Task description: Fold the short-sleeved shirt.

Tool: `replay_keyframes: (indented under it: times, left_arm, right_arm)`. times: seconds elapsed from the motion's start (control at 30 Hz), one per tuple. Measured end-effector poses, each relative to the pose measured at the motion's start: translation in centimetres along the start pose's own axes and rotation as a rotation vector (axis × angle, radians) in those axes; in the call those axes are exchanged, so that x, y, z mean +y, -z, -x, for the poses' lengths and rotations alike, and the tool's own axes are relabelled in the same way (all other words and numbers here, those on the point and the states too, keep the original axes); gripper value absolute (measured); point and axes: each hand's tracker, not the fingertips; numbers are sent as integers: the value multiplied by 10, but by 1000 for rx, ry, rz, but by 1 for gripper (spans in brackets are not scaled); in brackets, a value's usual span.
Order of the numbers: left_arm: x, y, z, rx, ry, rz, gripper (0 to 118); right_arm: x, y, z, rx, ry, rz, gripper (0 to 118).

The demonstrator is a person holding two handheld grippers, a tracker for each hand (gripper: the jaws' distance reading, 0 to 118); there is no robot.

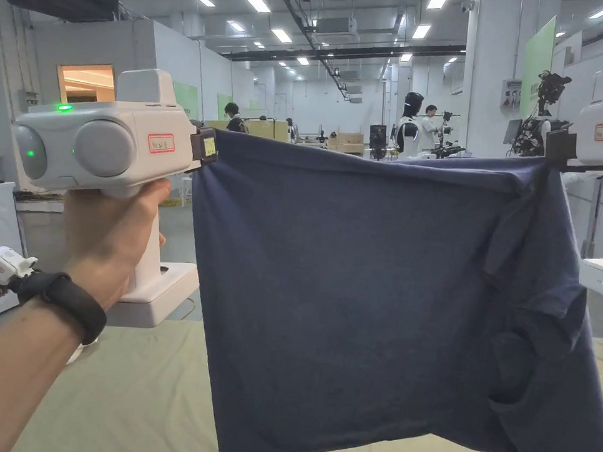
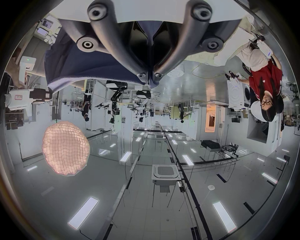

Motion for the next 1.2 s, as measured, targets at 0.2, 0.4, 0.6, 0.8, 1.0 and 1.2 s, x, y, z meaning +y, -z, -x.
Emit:
replay_keyframes:
  times: [0.2,0.4,0.6,0.8,1.0,1.2]
  left_arm:
    - [-22,52,-1,6,-12,27,0]
    - [-44,97,-4,10,1,73,0]
    - [-74,122,-7,11,7,101,0]
    - [-186,119,2,-27,-36,271,0]
    - [-331,42,17,-42,-207,447,0]
    - [-401,-81,29,-20,-292,534,0]
  right_arm:
    - [-19,51,-5,-26,2,13,0]
    - [-35,101,-8,-41,20,47,0]
    - [-66,131,-7,-32,14,77,0]
    - [-160,130,4,45,27,203,0]
    - [-307,67,14,159,38,364,0]
    - [-412,-51,18,225,143,476,0]
